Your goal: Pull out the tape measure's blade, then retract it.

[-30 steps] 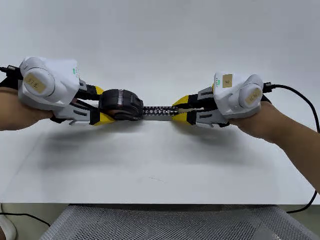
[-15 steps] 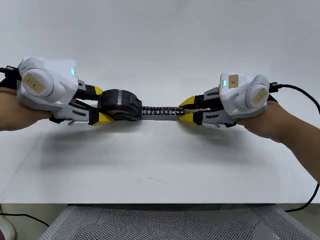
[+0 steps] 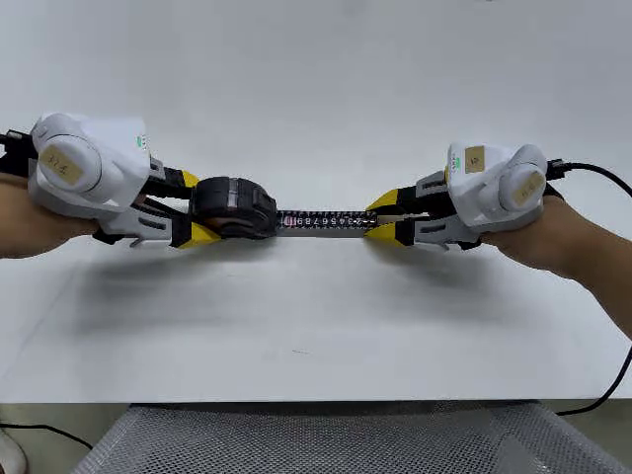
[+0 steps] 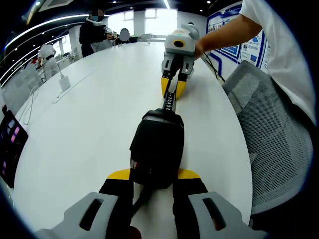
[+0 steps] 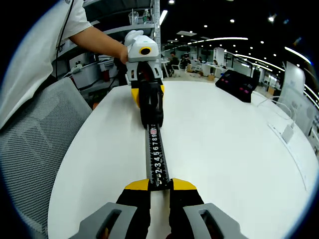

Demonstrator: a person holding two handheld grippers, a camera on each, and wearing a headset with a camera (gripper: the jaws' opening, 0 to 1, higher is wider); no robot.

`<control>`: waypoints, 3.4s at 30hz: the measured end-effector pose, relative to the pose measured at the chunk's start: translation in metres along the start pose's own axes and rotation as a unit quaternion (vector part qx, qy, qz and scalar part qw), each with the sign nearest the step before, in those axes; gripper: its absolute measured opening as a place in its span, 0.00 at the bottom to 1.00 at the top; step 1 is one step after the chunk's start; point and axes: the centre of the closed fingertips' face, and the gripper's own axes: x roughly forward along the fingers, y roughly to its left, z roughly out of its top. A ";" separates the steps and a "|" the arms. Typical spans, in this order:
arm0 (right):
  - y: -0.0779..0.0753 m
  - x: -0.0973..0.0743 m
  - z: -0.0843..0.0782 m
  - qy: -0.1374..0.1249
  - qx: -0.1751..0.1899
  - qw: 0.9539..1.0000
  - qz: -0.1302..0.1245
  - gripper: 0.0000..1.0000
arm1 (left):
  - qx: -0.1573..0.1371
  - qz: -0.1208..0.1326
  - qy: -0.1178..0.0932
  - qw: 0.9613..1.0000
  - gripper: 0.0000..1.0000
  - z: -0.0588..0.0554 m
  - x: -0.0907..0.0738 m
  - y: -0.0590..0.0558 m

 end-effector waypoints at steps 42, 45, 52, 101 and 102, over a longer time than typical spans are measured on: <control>-0.011 -0.047 -0.040 0.045 0.003 0.999 -0.015 0.09 | -0.003 -0.002 0.000 1.000 0.25 0.001 0.000 -0.001; -0.011 -0.052 -0.043 0.048 0.003 0.999 -0.016 0.09 | -0.002 -0.002 0.000 1.000 0.25 0.001 0.000 -0.001; -0.010 -0.060 -0.050 0.056 0.003 0.998 -0.019 0.09 | -0.001 -0.001 0.000 1.000 0.25 0.001 0.000 0.000; -0.011 -0.095 -0.077 0.110 -0.001 0.993 -0.033 0.10 | -0.004 0.015 -0.002 1.000 0.25 0.004 0.001 -0.001; -0.010 -0.095 -0.077 0.111 0.001 0.993 -0.032 0.10 | -0.004 0.016 -0.001 1.000 0.25 0.004 0.000 -0.001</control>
